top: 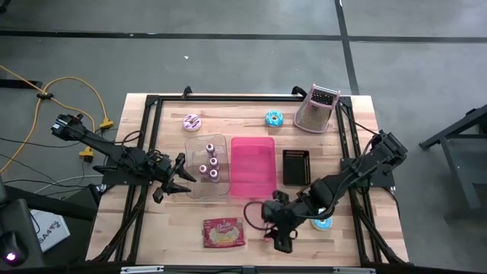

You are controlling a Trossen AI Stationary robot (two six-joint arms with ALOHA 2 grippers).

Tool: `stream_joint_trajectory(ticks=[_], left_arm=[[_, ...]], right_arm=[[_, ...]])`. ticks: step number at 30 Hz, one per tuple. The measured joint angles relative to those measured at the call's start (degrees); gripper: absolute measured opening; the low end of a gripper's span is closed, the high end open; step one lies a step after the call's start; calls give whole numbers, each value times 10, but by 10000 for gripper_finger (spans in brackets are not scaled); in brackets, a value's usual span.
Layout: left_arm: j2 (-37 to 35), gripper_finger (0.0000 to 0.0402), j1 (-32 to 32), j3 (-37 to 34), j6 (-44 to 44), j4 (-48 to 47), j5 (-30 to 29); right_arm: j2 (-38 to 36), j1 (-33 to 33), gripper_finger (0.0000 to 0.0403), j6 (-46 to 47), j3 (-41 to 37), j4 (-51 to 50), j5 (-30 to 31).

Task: Pick & Place Food Item
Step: Put the orange food coloring bottle into the transparent bin

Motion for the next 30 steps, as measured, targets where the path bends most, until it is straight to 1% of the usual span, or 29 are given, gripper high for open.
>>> stream_joint_trajectory(ticks=[4,13,21,26,28,30], left_arm=[[0,175,0,0,0,1,0],[0,175,0,0,0,1,0],[0,175,0,0,0,1,0],[0,175,0,0,0,1,0],[0,175,0,0,0,1,0],[0,175,0,0,0,1,0]], right_arm=[[16,7,211,-147,0,6,-8],[87,16,211,-372,0,28,-12],[128,41,211,-491,0,24,-4],[129,61,211,-566,0,1,41],[129,66,211,-577,0,-9,54],[129,67,211,-566,0,-12,56]])
